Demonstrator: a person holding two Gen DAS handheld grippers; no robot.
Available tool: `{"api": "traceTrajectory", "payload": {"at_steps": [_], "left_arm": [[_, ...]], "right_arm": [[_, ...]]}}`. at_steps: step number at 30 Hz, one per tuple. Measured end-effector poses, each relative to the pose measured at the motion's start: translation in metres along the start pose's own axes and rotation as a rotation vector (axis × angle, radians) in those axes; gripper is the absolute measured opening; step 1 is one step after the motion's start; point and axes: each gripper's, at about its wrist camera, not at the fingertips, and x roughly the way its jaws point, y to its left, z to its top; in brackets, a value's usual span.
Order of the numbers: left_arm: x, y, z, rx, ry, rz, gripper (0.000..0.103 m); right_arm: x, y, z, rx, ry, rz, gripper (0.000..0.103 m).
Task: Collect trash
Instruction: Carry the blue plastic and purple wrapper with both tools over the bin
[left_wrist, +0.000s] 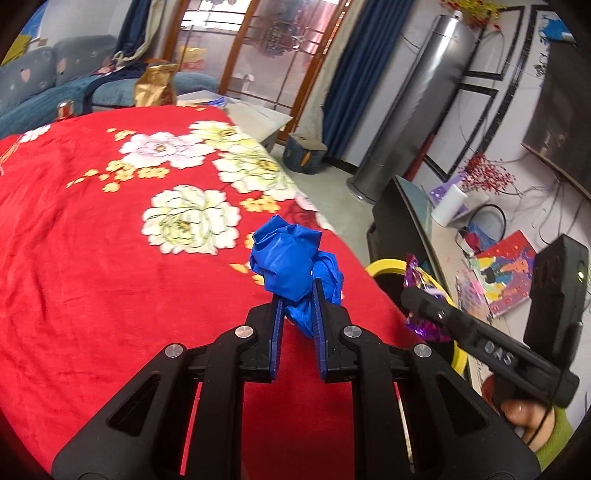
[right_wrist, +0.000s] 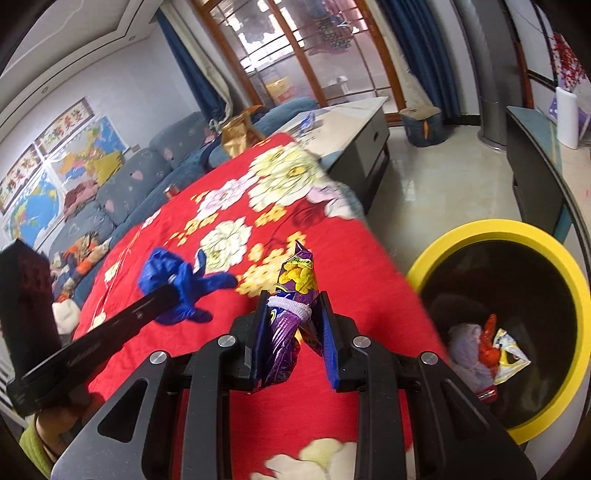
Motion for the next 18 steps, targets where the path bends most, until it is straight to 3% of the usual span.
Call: {"api": "traceTrajectory", "payload": {"at_steps": [18], "left_arm": [[0.009,-0.067,-0.010,0.134,0.037,-0.080,0.009]], "right_arm": [[-0.032,-0.064,0.004,0.062,-0.065,-0.118,0.024]]}}
